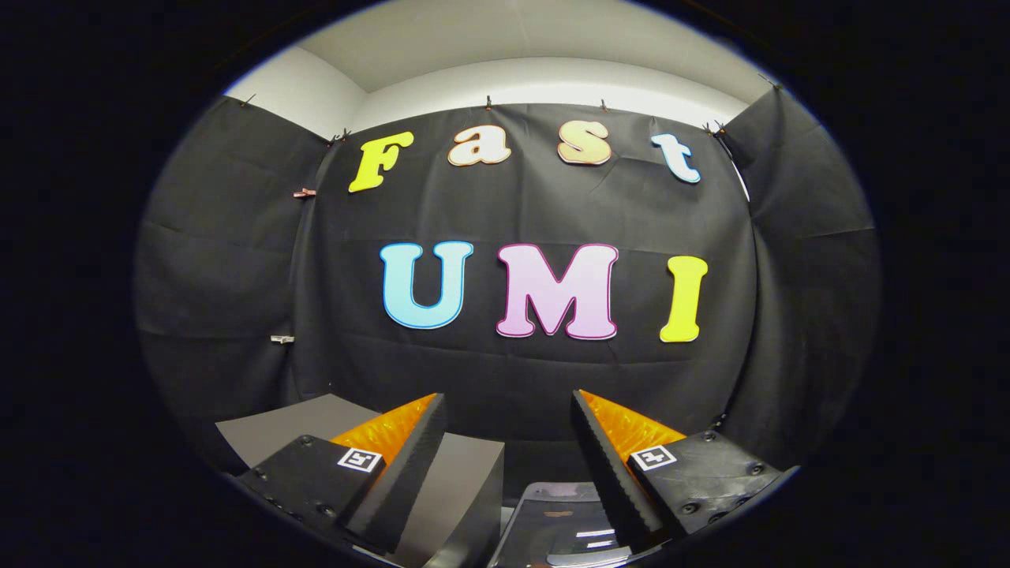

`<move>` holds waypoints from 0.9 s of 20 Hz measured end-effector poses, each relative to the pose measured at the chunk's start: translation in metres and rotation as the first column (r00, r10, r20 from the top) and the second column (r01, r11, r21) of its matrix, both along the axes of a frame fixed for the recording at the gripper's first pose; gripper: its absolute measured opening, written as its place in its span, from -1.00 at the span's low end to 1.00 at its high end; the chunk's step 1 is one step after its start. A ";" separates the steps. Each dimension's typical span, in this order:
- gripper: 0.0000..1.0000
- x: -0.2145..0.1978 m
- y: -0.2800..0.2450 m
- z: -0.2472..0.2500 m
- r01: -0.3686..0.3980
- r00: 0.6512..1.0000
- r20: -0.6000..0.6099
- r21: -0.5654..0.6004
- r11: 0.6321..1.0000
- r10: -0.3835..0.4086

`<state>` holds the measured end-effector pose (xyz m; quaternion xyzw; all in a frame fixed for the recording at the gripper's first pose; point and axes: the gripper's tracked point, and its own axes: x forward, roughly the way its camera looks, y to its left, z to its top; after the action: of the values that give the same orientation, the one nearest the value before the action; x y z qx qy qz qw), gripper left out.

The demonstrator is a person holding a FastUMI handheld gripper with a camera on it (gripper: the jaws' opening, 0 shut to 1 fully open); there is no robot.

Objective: Put the clothes into the washing machine and then close the washing machine lid.

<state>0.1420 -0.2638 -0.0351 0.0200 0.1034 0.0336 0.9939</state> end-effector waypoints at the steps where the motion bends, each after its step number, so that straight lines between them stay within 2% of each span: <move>1: 0.97 0.000 -0.001 -0.001 0.001 1.000 -0.002 -0.001 1.000 -0.001; 18: 0.97 0.003 0.007 0.000 -0.015 1.000 0.003 -0.005 1.000 0.015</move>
<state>0.1451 -0.2567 -0.0349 0.0168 0.1020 0.0410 0.9938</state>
